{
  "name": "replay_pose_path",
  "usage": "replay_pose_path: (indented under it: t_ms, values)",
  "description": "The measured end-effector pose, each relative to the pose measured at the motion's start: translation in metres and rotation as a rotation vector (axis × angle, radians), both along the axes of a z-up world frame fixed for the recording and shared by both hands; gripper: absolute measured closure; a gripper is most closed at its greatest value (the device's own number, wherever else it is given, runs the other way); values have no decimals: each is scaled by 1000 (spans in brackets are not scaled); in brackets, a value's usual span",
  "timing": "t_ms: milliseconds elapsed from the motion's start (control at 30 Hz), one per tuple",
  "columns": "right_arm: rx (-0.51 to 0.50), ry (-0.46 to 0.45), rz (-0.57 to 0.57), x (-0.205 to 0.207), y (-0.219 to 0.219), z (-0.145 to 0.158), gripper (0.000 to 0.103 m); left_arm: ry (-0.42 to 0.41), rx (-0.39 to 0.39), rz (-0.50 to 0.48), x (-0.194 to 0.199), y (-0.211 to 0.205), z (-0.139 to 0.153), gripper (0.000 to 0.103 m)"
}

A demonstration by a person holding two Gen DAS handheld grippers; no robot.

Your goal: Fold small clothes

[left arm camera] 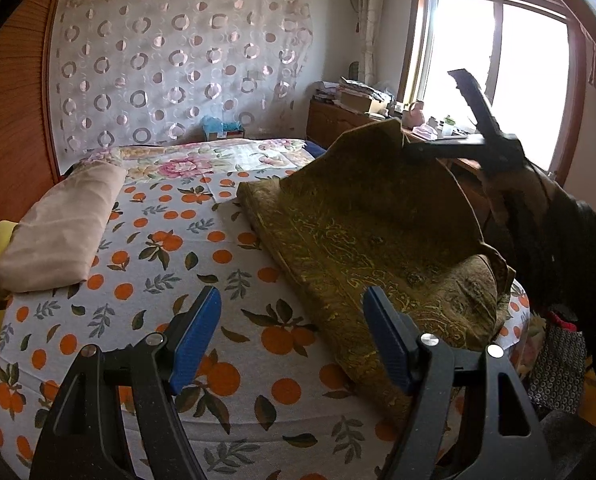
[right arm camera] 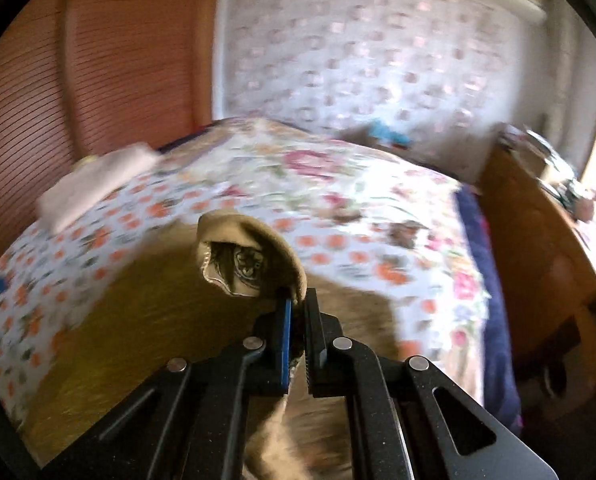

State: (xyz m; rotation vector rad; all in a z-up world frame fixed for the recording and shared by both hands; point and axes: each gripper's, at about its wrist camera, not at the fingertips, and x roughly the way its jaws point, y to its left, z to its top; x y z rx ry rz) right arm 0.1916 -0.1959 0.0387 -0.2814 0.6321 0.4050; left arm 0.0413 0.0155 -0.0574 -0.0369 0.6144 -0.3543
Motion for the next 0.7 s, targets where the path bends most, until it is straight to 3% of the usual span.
replay_pose_path:
  t_ms: [200, 467, 633, 700]
  values:
    - [-120, -4, -281, 51, -28, -14, 97, 11, 5, -9, 2, -3, -3, 29]
    - [-64, 16, -180, 6, -31, -16, 89, 53, -28, -33, 1, -7, -10, 29]
    - [-39, 37, -121, -60, -45, -30, 51, 95, -32, -65, -3, -15, -22, 29]
    - [-38, 36, -114, -89, -51, -37, 48, 113, -22, -75, -4, -18, -26, 29]
